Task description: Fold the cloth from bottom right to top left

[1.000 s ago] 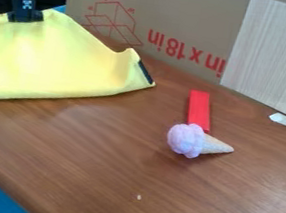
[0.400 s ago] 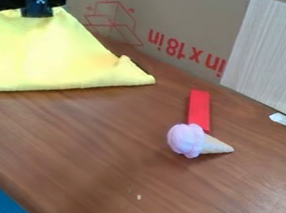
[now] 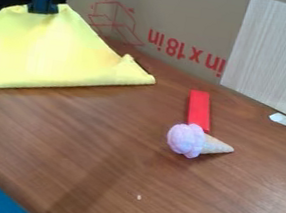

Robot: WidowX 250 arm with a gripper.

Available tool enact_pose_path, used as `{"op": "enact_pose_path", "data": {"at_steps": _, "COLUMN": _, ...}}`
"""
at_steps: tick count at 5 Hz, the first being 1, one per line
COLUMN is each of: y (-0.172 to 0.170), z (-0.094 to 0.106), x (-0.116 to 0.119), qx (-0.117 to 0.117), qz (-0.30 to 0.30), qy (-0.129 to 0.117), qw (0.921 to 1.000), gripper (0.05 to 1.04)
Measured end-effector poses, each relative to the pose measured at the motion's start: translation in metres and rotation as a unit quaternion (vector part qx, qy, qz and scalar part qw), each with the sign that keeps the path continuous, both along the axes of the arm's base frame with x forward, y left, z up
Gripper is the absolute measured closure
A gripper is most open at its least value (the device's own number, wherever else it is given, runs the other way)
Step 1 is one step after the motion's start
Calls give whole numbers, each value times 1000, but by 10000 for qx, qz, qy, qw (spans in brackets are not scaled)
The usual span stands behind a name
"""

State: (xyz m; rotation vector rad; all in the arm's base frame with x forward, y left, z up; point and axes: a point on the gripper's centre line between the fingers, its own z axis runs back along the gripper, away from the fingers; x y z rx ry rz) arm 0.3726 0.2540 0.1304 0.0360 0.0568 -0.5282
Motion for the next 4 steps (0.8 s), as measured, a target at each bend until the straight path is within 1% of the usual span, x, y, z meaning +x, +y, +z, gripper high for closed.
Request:
{"op": "enact_pose_path", "data": {"at_steps": 1, "y": 1, "z": -1, "x": 4, "qx": -9, "qz": 7, "qy": -153, "qw": 9999, "gripper": 593}}
{"op": "enact_pose_path", "data": {"at_steps": 2, "y": 4, "z": -1, "x": 2, "qx": -53, "qz": 63, "qy": -182, "qw": 9998, "gripper": 285}}
{"op": "enact_pose_path", "data": {"at_steps": 3, "y": 10, "z": 0, "x": -5, "qx": -171, "qz": 125, "qy": -196, "qw": 9996, "gripper": 85}}
{"op": "enact_pose_path", "data": {"at_steps": 4, "y": 9, "z": 25, "x": -17, "qx": -244, "qz": 116, "qy": -418, "qw": 9988, "gripper": 83}}
